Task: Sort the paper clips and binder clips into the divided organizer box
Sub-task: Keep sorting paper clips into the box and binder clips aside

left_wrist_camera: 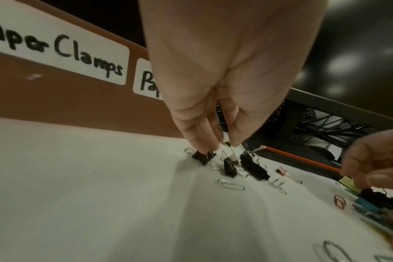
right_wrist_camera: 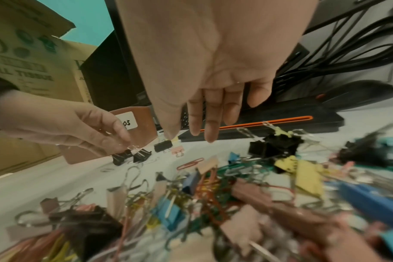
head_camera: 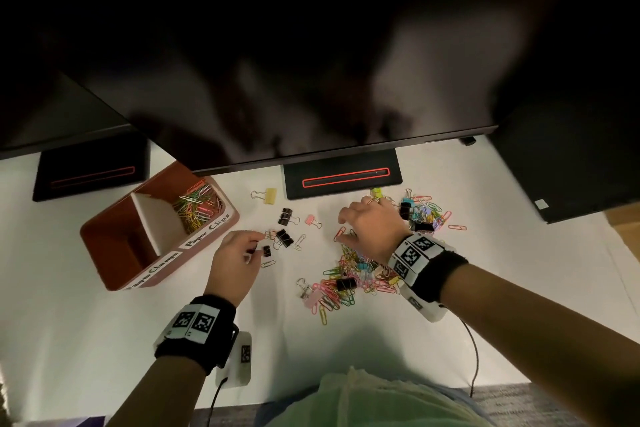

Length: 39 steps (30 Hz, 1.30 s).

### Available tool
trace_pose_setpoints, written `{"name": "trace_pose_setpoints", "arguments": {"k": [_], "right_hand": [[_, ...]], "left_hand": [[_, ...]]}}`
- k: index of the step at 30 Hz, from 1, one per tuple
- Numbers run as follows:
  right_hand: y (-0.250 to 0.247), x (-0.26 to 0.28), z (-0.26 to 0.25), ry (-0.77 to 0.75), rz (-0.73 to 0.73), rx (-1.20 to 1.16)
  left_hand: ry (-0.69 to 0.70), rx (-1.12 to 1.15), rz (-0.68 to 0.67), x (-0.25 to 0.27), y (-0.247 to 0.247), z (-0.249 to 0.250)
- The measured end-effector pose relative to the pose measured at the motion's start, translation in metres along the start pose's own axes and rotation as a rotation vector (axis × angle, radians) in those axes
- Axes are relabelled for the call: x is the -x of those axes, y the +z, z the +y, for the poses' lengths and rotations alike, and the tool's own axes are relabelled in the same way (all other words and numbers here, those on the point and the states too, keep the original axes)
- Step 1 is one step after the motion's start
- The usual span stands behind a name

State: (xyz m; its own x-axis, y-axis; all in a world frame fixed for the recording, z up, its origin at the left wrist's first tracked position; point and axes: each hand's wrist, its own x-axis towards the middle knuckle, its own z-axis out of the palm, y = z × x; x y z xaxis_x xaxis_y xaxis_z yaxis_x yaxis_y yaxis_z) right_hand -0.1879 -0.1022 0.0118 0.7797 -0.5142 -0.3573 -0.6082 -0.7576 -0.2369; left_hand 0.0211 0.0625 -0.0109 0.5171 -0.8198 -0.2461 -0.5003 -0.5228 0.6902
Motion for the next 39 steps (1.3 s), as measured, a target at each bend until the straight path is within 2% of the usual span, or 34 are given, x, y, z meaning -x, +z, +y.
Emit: {"name": "trace_pose_setpoints", "arguments": {"k": [3,5,9,15,19,22,26,30,35,39], "right_hand": [[0.002,-0.007,-0.009,0.049,-0.134,0.09],[0.003,-0.009,-0.012,0.084,-0.184,0.147],[0.006,-0.011,-0.015,0.129,-0.204,0.187],[0.008,-0.013,-0.013,0.141,-0.276,0.09],[0.009,-0.011,-0.011,0.06,-0.24,0.053],[0.004,-0.008,-0.011,-0.002,-0.167,0.007],[-0.004,-0.007,-0.011,-0.058,-0.084,-0.21],[-0.003,-0.018,-0.015,-0.079,-0.164,-0.28],[0.013,-0.03,-0.016,-0.131,-0.348,-0.138],[0.017,-0.032,-0.014,-0.199,-0.377,-0.077]], "left_hand": [[0.044,-0.076,0.077,0.007,-0.002,-0.002],[0.017,-0.124,0.047,0.012,-0.001,-0.005],[-0.061,-0.182,-0.082,0.02,0.01,-0.011],[0.008,-0.183,-0.03,0.011,0.025,-0.016],[0.024,-0.212,-0.071,0.003,0.029,-0.016],[0.109,-0.238,-0.128,0.007,0.028,-0.017],[0.198,-0.196,-0.196,0.013,0.028,-0.007],[0.206,-0.189,-0.223,0.003,0.04,0.01],[0.135,-0.226,-0.152,-0.009,0.048,0.015],[0.135,-0.196,-0.125,-0.014,0.049,0.01]]}}
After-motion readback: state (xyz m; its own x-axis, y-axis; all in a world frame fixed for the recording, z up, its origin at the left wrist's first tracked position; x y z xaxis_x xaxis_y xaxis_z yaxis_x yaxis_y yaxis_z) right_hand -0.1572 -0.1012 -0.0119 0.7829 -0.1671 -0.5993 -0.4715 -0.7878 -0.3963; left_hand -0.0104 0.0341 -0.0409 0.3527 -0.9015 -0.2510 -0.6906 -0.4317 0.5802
